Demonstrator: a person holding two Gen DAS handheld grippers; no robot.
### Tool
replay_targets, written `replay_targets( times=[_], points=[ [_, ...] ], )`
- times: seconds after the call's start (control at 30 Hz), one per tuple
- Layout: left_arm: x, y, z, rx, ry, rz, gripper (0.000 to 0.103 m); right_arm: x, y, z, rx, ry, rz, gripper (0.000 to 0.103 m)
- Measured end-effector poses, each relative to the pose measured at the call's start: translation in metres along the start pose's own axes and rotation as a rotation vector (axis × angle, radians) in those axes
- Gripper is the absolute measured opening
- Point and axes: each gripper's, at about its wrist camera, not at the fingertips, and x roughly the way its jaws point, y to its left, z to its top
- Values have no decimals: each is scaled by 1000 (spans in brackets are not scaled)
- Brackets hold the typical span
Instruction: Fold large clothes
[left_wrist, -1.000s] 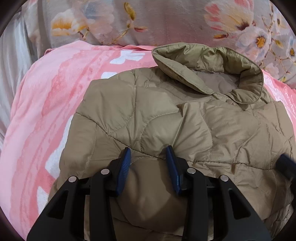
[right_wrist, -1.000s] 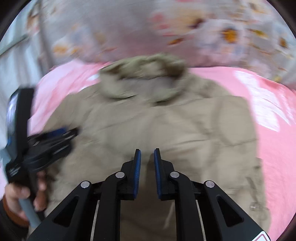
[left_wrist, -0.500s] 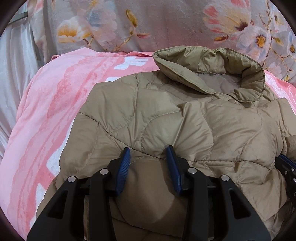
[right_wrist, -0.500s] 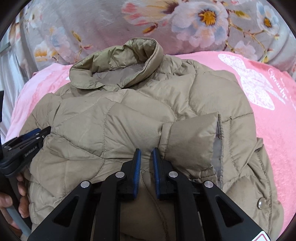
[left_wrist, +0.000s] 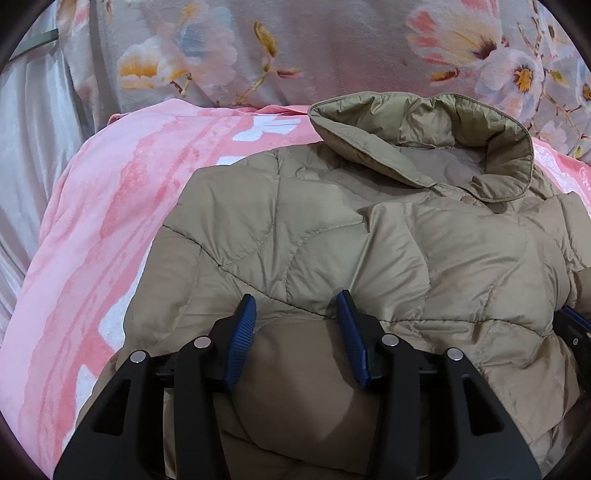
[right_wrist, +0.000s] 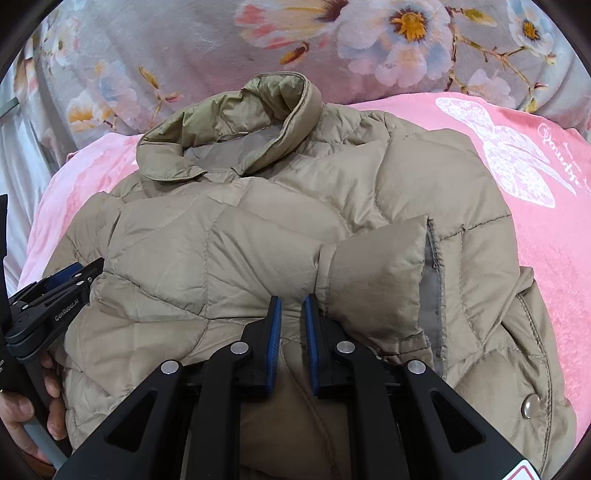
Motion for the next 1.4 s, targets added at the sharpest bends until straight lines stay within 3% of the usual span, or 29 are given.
replay_targets(
  times=[0.4,0.47,0.53,0.6,0.7,0.73,0.8,1.0,1.03,1.07,1.1,1.13,1.17,1.23,1.33,1.4],
  points=[
    [1,0,0,2,2,2,45,4,1,5,3,12,-4,9],
    [-3,6,2,-21,1,-54,48,1,-3,11,9,21,-8,9],
    [-10,15,7,-52,15,-122,52,-8,-6,19,13,-4,-67,10],
    [-24,27,20,-97,19,-177,53,-22,-10,32,34,-53,-92,20],
    [-34,33,53,-157,15,-257,63,-25,-13,56,104,-55,42,33],
    [-28,33,68,-192,43,-312,66,-20,-13,66,138,-46,120,35],
    [-13,25,88,-241,93,-373,66,-11,-11,79,181,-44,184,44],
    [47,6,123,-336,180,-377,66,36,-18,99,330,-25,202,45],
    [59,5,123,-356,207,-378,64,47,-23,98,360,-5,202,45],
    [64,6,122,-373,216,-373,52,54,-27,96,376,8,203,39],
    [68,6,120,-382,221,-375,42,62,-31,94,396,23,221,16],
    [71,5,119,-369,229,-383,23,63,-32,93,402,28,256,4],
    [70,4,119,-356,231,-399,14,61,-35,92,403,8,284,4],
    [60,7,115,-332,188,-406,8,40,-37,89,344,-91,305,3],
    [44,6,108,-252,120,-389,7,39,-19,81,174,-113,157,3],
    [53,0,99,-211,133,-349,7,54,-7,76,98,-69,80,3]
  ],
)
